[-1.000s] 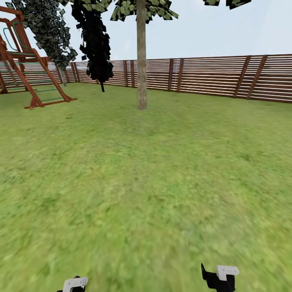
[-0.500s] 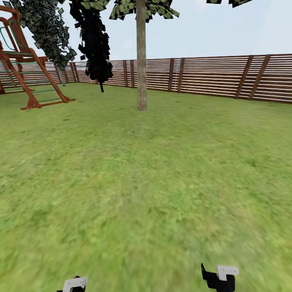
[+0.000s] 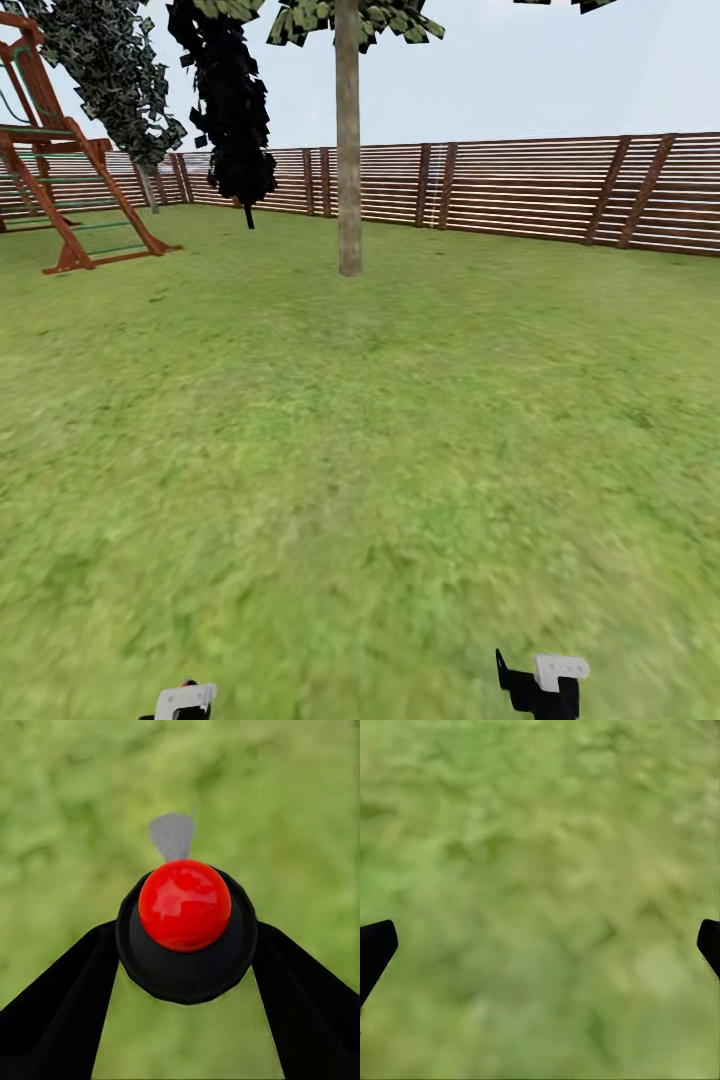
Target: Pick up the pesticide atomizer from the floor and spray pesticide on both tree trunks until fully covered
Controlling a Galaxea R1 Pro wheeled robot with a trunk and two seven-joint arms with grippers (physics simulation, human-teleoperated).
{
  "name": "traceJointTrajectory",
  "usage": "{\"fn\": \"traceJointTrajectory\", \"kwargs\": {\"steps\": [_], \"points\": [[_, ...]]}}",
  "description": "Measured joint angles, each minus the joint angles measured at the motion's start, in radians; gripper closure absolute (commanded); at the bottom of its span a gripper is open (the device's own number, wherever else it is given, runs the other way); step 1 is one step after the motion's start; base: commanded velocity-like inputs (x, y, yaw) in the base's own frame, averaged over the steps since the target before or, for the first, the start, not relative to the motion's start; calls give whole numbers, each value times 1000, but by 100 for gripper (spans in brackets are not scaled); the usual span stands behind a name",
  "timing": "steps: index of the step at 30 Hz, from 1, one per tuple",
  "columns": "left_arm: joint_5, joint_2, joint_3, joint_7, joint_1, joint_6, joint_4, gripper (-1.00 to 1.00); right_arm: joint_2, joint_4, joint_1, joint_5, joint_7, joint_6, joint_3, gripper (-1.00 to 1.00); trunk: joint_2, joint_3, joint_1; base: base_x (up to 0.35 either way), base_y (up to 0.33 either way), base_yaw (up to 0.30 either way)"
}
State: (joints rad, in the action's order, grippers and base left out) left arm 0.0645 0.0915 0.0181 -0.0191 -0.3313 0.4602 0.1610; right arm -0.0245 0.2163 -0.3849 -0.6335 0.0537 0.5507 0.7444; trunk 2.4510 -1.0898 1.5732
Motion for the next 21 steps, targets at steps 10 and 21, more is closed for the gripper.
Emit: {"fn": "traceJointTrajectory", "kwargs": {"steps": [10,21], "points": [[0,0,0,0,0,0,0,100,0,0,0,0,0,0,0,-100,0,0,0,339,0,0],[0,-1,0,0,0,0,0,100,0,0,0,0,0,0,0,-100,0,0,0,339,0,0]]}}
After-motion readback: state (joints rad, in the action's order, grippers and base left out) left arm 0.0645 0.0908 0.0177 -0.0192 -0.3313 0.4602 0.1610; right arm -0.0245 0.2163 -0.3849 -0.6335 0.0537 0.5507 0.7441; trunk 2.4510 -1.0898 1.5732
